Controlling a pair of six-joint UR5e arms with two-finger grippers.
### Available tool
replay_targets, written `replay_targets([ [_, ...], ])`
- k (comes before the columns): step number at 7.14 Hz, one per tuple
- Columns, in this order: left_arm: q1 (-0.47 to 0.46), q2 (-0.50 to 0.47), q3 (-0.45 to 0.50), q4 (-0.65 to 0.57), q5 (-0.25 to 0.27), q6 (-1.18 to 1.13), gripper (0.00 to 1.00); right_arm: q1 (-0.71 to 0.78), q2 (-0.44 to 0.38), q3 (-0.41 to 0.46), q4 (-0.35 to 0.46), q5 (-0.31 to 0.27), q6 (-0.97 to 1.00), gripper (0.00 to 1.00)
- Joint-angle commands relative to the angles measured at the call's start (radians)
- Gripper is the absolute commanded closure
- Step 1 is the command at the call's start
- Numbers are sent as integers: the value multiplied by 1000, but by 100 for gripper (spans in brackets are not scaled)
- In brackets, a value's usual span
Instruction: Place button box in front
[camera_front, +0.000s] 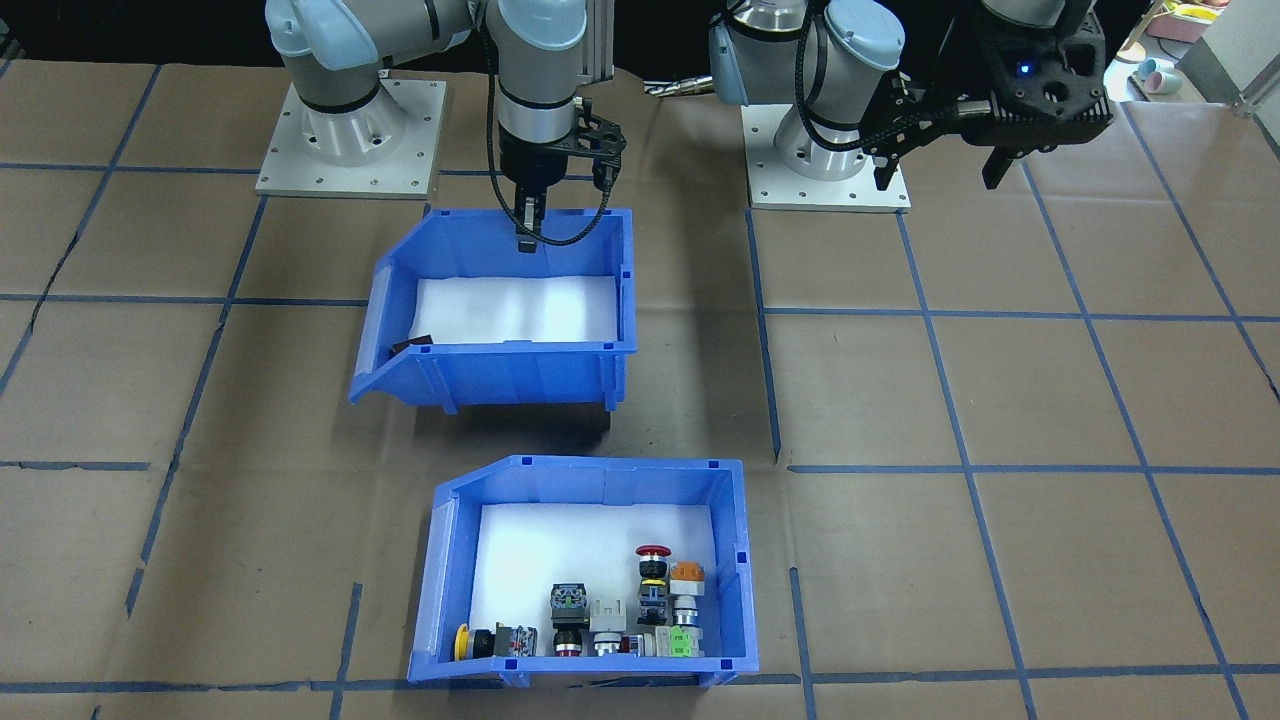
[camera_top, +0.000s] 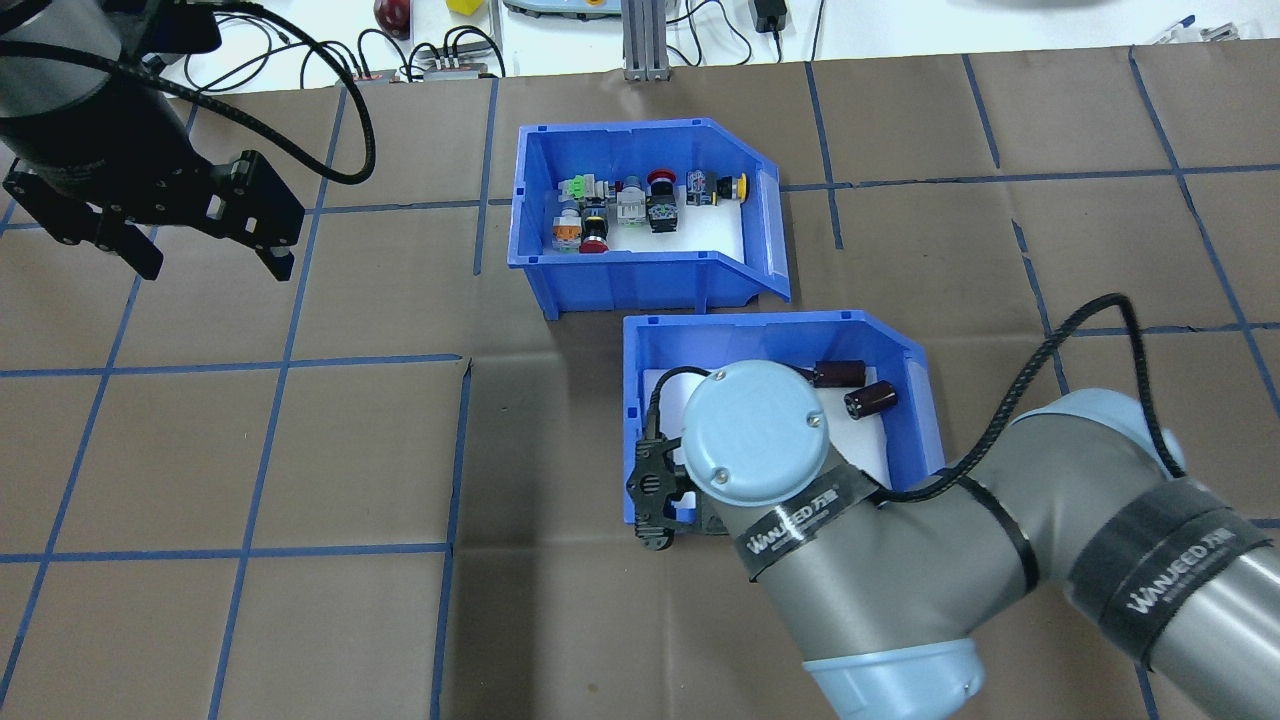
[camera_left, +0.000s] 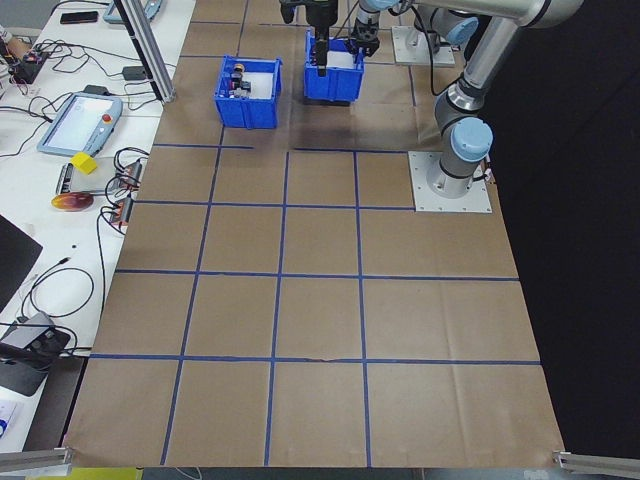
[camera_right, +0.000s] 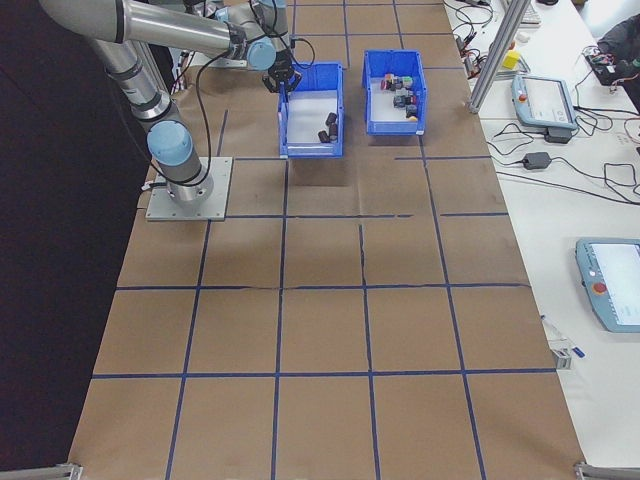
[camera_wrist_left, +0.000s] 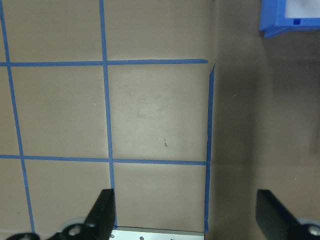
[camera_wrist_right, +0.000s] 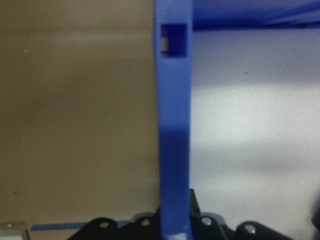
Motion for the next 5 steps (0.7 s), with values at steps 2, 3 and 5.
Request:
replay_targets([
  [2, -2, -3, -50, 53, -21, -8, 1, 35, 54, 0, -24, -2, 29, 91],
  [3, -2, 2, -51, 58, -21, -11, 1, 33, 61, 0, -24, -5, 29, 90],
  [5, -2, 5, -53, 58, -21, -8, 1, 33, 63, 0, -23, 3, 30, 40],
])
